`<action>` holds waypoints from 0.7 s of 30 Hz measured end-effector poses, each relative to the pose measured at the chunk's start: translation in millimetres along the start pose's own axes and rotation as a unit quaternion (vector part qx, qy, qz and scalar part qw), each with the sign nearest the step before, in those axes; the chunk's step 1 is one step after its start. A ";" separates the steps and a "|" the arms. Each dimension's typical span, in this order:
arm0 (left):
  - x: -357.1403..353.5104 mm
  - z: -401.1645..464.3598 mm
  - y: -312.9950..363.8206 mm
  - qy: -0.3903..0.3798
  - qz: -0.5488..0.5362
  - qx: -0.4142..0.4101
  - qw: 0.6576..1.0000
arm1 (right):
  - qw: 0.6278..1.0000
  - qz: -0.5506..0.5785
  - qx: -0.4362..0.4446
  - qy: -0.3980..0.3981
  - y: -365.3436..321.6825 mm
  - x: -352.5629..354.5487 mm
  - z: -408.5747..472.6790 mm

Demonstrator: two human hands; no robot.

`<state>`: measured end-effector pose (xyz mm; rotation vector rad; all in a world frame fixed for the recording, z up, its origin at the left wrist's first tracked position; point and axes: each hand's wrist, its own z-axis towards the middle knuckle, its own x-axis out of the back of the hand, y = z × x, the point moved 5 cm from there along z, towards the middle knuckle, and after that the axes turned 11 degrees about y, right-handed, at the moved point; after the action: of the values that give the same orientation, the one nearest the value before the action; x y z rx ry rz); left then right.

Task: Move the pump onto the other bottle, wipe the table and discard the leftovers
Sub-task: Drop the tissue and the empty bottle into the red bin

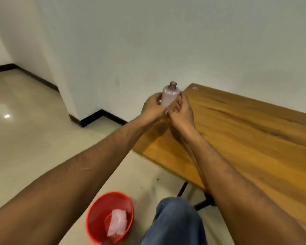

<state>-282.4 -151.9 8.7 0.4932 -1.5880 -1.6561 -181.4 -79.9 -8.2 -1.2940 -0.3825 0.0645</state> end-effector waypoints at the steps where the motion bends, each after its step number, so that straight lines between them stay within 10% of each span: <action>1: 19.6 -12.6 -3.8 0.027 -0.004 0.006 1.000 | 1.000 -0.004 0.014 -0.015 -7.6 -13.3 -16.5; 13: 197.4 -146.8 -152.8 0.251 -0.068 0.109 0.959 | 0.959 -0.018 0.017 -0.282 27.2 -131.5 -207.9; 21: 166.1 -195.1 -298.1 0.140 -0.011 0.302 0.943 | 0.914 -0.120 -0.178 -0.345 185.7 -152.7 -244.7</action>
<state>-320.9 -428.1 -268.3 1.0126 -1.8555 -1.0245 -217.1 -293.4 -274.3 -1.5507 -1.2032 0.2564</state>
